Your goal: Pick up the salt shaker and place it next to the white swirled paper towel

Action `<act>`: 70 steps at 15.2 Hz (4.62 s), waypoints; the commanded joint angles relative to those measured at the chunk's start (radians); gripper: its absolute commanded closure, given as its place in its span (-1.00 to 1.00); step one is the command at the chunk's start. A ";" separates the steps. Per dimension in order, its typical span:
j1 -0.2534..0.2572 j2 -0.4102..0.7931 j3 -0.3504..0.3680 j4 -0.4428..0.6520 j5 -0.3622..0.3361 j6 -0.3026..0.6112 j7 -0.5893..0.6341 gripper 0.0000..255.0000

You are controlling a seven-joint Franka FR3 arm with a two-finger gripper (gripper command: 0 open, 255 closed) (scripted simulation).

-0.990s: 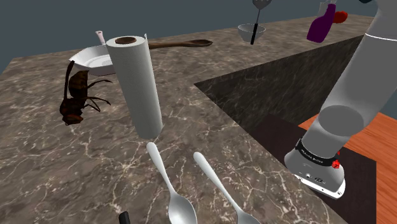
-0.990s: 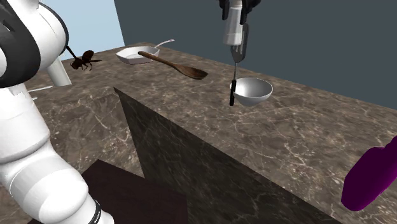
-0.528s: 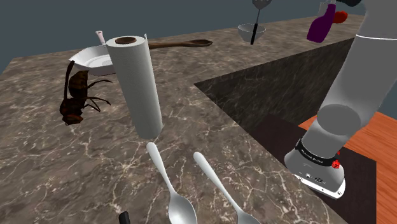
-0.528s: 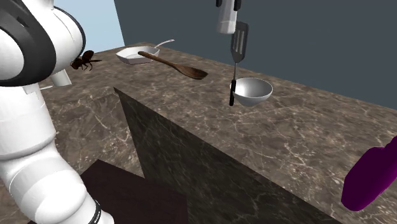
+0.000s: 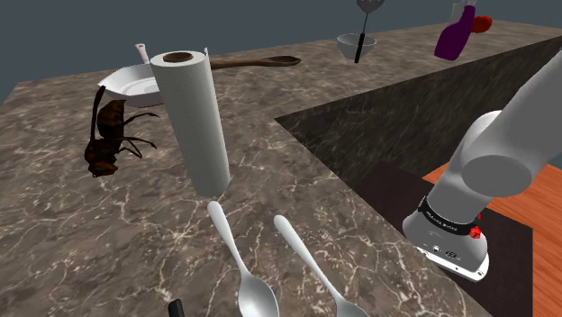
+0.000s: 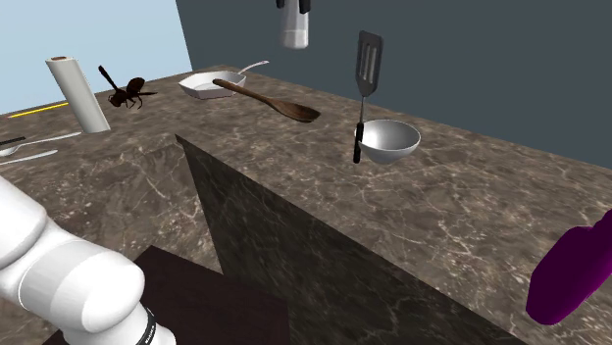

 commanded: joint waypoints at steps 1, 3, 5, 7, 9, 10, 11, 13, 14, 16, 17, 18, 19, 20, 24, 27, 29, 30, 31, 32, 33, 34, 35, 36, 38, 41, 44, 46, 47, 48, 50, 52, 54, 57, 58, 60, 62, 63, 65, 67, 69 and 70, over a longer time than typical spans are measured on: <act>0.016 -0.072 0.067 -0.075 -0.042 0.017 0.070 1.00; 0.024 -0.121 0.125 -0.127 -0.062 0.027 0.131 1.00; 0.031 -0.161 0.179 -0.171 -0.074 0.035 0.190 1.00; 0.037 -0.195 0.230 -0.209 -0.080 0.040 0.246 1.00; 0.044 -0.223 0.279 -0.240 -0.082 0.044 0.301 1.00; 0.047 -0.235 0.302 -0.253 -0.081 0.046 0.328 1.00; 0.050 -0.246 0.325 -0.265 -0.080 0.047 0.355 1.00; 0.057 -0.264 0.371 -0.285 -0.075 0.050 0.408 1.00; 0.061 -0.271 0.393 -0.293 -0.073 0.051 0.434 1.00; 0.068 -0.281 0.438 -0.305 -0.066 0.053 0.486 1.00; 0.072 -0.285 0.460 -0.309 -0.062 0.054 0.512 1.00; 0.075 -0.287 0.482 -0.311 -0.058 0.055 0.538 1.00; 0.079 -0.288 0.504 -0.313 -0.054 0.055 0.564 1.00; 0.082 -0.288 0.525 -0.313 -0.050 0.056 0.590 1.00; 0.097 -0.278 0.613 -0.302 -0.035 0.058 0.693 1.00; 0.107 -0.257 0.680 -0.280 -0.027 0.059 0.772 1.00; 0.115 -0.238 0.726 -0.259 -0.024 0.059 0.825 1.00; 0.118 -0.226 0.749 -0.247 -0.023 0.059 0.851 1.00; 0.121 -0.213 0.773 -0.233 -0.024 0.058 0.879 1.00; 0.124 -0.199 0.797 -0.217 -0.025 0.058 0.906 1.00; 0.127 -0.183 0.822 -0.200 -0.027 0.057 0.934 1.00; 0.130 -0.166 0.848 -0.181 -0.031 0.055 0.962 1.00; 0.133 -0.147 0.875 -0.161 -0.036 0.053 0.990 1.00; 0.136 -0.126 0.902 -0.139 -0.042 0.051 1.019 1.00; 0.143 -0.079 0.959 -0.089 -0.061 0.044 1.080 1.00; 0.160 0.009 1.055 0.004 -0.111 0.026 1.177 1.00; 0.196 0.129 1.167 0.126 -0.202 -0.008 1.287 1.00; 0.250 0.236 1.247 0.234 -0.302 -0.048 1.369 1.00; 0.270 0.263 1.262 0.262 -0.329 -0.060 1.387 1.00; 0.259 0.233 1.243 0.214 -0.299 -0.031 1.378 1.00; 0.235 0.183 1.220 0.128 -0.252 0.020 1.363 1.00; 0.220 0.140 1.201 0.053 -0.216 0.065 1.349 1.00; 0.212 0.103 1.183 -0.014 -0.188 0.106 1.338 1.00; 0.207 0.057 1.160 -0.105 -0.155 0.162 1.324 1.00; 0.206 0.043 1.154 -0.133 -0.145 0.179 1.320 1.00; 0.206 0.017 1.142 -0.187 -0.129 0.213 1.314 1.00; 0.206 -0.005 1.132 -0.238 -0.116 0.246 1.308 1.00; 0.207 -0.016 1.128 -0.262 -0.110 0.261 1.305 1.00; 0.209 -0.035 1.121 -0.309 -0.099 0.292 1.301 1.00; 0.211 -0.053 1.114 -0.354 -0.089 0.322 1.298 1.00; 0.214 -0.069 1.109 -0.397 -0.081 0.351 1.295 1.00; 0.215 -0.076 1.107 -0.417 -0.077 0.366 1.294 1.00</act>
